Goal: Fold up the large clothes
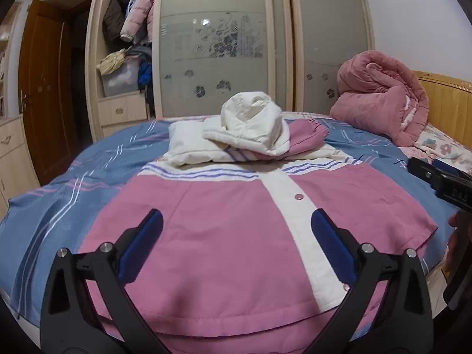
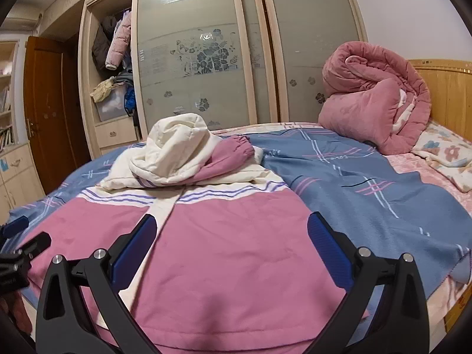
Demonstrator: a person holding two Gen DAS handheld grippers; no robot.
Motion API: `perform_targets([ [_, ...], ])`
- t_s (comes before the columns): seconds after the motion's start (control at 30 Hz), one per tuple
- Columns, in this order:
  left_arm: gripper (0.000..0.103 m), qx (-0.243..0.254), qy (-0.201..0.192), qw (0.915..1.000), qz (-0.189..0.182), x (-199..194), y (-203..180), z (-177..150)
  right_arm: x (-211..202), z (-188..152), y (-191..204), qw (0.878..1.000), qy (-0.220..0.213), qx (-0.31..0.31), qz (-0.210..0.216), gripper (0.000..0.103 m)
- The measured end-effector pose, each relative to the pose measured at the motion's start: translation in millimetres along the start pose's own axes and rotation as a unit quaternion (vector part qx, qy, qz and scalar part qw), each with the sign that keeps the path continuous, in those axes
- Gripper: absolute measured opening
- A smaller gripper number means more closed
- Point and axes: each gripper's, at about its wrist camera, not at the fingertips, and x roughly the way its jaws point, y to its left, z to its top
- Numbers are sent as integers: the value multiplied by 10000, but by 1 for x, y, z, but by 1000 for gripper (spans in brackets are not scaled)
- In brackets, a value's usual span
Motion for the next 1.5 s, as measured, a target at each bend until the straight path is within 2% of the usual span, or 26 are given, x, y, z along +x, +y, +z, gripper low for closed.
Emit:
perform_targets([
  [0.4, 101, -147, 39, 9996, 220, -1, 14, -2, -21, -16, -4, 9999, 98, -141, 20, 102],
  [0.57, 101, -38, -169, 9995, 274, -22, 26, -3, -43, -24, 2, 9979, -72, -638, 88, 102],
  [0.7, 101, -183, -176, 9996, 108, -43, 46, -9, -58, -32, 3, 9925, -250, -1199, 36, 102],
  [0.9, 101, -133, -256, 9996, 63, -70, 68, -18, -74, -57, 8, 9730, -249, -2289, -157, 102],
  [1.17, 101, 411, -122, 9990, 158, -86, 66, -35, -83, -94, 24, 9404, -42, -3398, -107, 102],
  [1.33, 101, 867, -38, 9958, 303, -86, 61, -43, -76, -120, 38, 9145, 175, -4042, -109, 102],
  [1.5, 101, 982, 51, 9947, 284, -86, 60, -46, -68, -140, 54, 8888, 222, -4566, -331, 102],
])
